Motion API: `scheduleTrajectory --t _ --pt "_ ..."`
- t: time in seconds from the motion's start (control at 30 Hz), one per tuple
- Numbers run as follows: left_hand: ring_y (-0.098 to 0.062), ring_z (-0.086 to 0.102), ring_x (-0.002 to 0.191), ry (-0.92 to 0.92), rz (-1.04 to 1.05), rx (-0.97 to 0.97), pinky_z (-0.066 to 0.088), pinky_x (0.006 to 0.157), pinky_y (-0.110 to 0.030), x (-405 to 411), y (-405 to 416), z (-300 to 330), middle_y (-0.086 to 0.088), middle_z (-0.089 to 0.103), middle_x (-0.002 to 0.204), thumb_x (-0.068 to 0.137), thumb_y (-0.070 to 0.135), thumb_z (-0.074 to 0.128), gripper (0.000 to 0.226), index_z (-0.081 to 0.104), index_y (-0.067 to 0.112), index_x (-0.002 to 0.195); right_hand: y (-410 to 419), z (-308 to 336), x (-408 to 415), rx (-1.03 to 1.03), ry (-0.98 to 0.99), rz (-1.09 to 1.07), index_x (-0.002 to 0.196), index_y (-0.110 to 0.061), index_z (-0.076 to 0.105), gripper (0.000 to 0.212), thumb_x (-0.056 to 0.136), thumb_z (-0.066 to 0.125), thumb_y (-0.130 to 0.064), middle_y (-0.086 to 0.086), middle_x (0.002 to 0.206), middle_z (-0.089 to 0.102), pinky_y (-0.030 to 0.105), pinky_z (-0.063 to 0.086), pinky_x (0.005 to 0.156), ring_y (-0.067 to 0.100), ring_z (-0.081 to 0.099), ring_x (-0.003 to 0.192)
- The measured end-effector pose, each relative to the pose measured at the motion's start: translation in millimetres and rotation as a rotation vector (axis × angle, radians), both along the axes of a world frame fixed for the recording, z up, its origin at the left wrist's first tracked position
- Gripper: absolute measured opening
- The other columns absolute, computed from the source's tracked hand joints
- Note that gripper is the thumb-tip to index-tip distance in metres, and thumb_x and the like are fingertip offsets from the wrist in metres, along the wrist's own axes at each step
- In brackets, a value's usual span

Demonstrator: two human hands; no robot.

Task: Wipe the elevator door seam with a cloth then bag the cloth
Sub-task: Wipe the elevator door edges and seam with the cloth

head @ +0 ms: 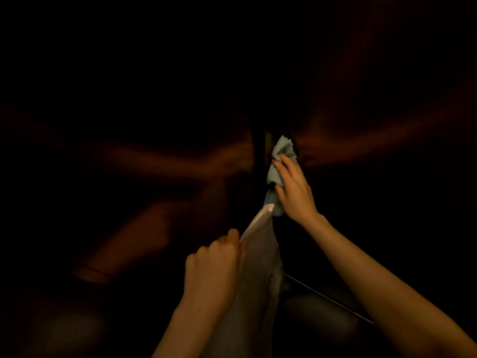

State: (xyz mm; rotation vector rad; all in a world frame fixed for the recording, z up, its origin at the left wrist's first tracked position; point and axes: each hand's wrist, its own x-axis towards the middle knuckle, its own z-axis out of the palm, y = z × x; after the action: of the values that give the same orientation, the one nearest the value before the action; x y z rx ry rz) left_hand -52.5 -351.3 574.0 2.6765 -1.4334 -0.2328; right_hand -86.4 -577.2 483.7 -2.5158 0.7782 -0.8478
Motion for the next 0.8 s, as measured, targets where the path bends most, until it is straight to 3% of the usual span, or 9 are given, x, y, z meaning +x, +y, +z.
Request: scheduleTrajectory --t 0.17,0.53,0.8 --pt "-0.021 0.062 0.091 -0.016 -0.002 0.086 0.044 0.072 -0.033 -4.8 -4.9 -76.4 0.004 0.06 0.099 0.1 0.043 0.022 0.027 0.041 0.024 0.098 -9.2 -80.5 -8.4 -0.098 0.116 0.055 0.132 0.005 0.047 0.057 0.078 0.065 0.003 0.024 0.139 0.044 0.053 0.043 0.1 0.04 0.044 0.127" --pt "-0.019 0.062 0.088 -0.122 0.02 0.034 0.04 0.065 -0.03 -6.1 -13.3 -250.3 0.005 0.058 0.101 0.101 0.034 0.03 0.014 0.04 0.024 0.101 -15.9 -219.7 -4.9 -0.169 0.007 0.074 0.135 0.003 0.043 0.057 0.081 0.062 0.004 0.022 0.144 0.038 0.044 0.036 0.104 0.038 0.036 0.133" --pt "-0.018 0.062 0.085 -0.287 0.042 -0.041 0.036 0.06 -0.029 6.9 -7.6 -372.4 0.005 0.057 0.098 0.101 0.035 0.028 0.015 0.038 0.025 0.1 -15.4 -334.9 9.6 -0.231 -0.184 0.007 0.135 0.002 0.044 0.052 0.085 0.056 0.001 0.02 0.144 0.037 0.04 0.03 0.109 0.035 0.033 0.135"
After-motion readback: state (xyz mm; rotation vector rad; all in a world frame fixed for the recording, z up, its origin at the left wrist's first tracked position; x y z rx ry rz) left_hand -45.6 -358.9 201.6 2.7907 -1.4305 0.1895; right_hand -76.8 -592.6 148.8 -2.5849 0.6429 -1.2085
